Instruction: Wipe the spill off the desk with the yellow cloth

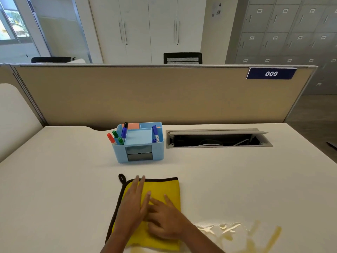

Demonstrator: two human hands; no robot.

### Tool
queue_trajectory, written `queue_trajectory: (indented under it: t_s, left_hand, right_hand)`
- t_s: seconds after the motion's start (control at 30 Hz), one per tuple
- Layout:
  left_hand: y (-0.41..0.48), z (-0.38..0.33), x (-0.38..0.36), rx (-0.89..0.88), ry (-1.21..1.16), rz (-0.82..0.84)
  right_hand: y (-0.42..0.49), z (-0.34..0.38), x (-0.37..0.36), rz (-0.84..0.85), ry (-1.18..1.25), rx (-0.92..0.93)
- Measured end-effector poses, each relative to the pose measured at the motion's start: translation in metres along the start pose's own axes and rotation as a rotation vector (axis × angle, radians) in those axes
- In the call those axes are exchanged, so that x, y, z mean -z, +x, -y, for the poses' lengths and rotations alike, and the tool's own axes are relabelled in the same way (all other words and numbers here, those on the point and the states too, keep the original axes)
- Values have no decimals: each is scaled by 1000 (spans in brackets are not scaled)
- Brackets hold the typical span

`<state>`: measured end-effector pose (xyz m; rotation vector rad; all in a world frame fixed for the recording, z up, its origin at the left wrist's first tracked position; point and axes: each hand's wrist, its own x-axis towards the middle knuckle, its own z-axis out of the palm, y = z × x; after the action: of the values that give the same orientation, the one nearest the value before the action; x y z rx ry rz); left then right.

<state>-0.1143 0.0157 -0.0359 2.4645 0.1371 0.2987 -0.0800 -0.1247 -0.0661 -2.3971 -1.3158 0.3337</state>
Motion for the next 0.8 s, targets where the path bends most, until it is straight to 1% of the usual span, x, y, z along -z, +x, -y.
queue_trajectory:
  t_s: [0.03,0.1,0.17,0.2,0.23,0.27,0.3,0.37,0.43,0.53,0.6,0.67,0.8]
  left_hand:
    - [2,-1,-4,-25,73,92]
    - [3,-1,-12,-68,250,332]
    - [2,-2,-19,-128,362,542]
    - [0,-2,-23,-161,391,605]
    - [0,-3,-26,-191,410,634]
    - [1,-2,-29,-206,428,639]
    - [2,0,-31,-209,449,629]
    - [6,3,-35,-200,485,597]
    - [9,6,-39,-169,509,548]
    - [16,12,-39,-33,546,478]
    - [22,17,-32,62,538,423]
    - [25,21,-22,117,493,376]
    - [17,33,-3,231,499,309]
  right_hand:
    - [-11,-8,8,-56,40,-12]
    - [-36,-33,25,-227,64,-124]
    - [-61,-67,39,-487,-55,-266]
    - [-75,-82,47,-543,-85,-385]
    - [-87,-94,55,-512,-86,-539]
    - [-98,-105,59,-437,-87,-689]
    - [-108,-117,61,-375,-107,-796]
    - [-122,-134,65,-310,-102,-896]
    - [-129,-138,67,-273,-129,-948]
    - [-132,-138,63,-213,-219,-983]
    - [-133,-139,59,-244,-202,-971]
    - [-134,-140,59,-263,-181,-962]
    - [-135,-145,57,-253,-169,-950]
